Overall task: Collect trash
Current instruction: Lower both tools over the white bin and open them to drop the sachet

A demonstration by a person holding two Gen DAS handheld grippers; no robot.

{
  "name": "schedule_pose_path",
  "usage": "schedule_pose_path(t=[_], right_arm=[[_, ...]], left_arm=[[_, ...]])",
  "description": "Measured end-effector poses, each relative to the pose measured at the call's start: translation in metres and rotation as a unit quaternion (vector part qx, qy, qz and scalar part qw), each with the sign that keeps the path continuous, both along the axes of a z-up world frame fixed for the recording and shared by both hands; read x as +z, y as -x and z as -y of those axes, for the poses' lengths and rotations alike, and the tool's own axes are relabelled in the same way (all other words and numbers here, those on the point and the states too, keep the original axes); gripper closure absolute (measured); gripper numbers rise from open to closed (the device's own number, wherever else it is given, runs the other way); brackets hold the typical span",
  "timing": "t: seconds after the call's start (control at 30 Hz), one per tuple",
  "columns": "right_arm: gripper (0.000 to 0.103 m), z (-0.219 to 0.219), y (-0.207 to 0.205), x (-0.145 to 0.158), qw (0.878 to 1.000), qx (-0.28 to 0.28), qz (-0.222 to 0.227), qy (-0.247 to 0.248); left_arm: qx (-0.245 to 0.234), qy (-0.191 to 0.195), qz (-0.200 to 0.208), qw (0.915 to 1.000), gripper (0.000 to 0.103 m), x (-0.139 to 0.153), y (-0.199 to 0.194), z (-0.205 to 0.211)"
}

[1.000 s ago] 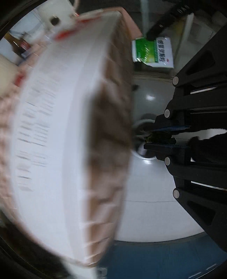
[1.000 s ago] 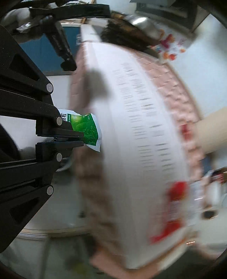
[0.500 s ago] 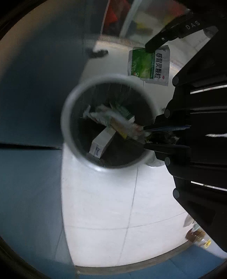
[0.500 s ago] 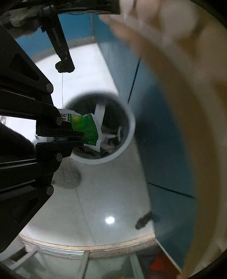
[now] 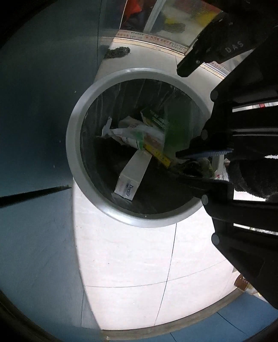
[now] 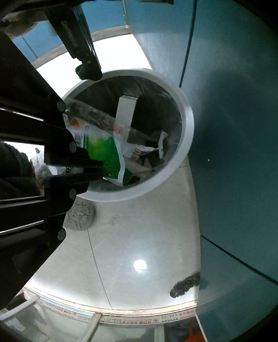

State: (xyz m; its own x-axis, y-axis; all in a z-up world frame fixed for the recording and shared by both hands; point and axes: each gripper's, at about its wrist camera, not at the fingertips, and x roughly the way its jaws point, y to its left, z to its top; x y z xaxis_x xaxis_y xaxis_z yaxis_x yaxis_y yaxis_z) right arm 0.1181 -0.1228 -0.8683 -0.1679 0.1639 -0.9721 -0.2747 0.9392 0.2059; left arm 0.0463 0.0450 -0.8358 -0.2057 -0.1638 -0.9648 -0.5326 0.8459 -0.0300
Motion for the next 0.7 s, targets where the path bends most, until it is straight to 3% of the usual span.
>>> schedule_pose_path(t=[0.13,0.2,0.27,0.33,0.47,0.7], right_arm=[[0.093,-0.002,0.001,-0.007,1.0,0.005,-0.023,0.01],[0.08,-0.001,0.003,-0.009,1.0,0.009,-0.025,0.017],[0.034,0.002,0.004,-0.008,0.999,0.011,-0.023,0.021],[0.015,0.004,0.006,-0.007,0.999,0.017,-0.022,0.02],[0.0,0.007,0.008,0.002,0.999,0.028,-0.012,0.028],[0.0,0.012,0.014,0.033,0.999,0.032,0.012,0.038]], left_arm=[[0.002,-0.034,0.007,0.9994,0.02,0.008,0.001,-0.005],[-0.004,-0.065,0.009,0.9978,0.017,0.013,0.005,-0.008],[-0.005,-0.07,0.004,0.9975,0.0,0.014,0.009,-0.01],[-0.005,-0.078,0.002,0.997,0.0,0.017,0.015,-0.011],[-0.006,-0.093,-0.001,0.9956,0.0,0.026,0.025,-0.011],[-0.009,-0.112,0.009,0.9936,0.0,0.066,0.037,-0.002]])
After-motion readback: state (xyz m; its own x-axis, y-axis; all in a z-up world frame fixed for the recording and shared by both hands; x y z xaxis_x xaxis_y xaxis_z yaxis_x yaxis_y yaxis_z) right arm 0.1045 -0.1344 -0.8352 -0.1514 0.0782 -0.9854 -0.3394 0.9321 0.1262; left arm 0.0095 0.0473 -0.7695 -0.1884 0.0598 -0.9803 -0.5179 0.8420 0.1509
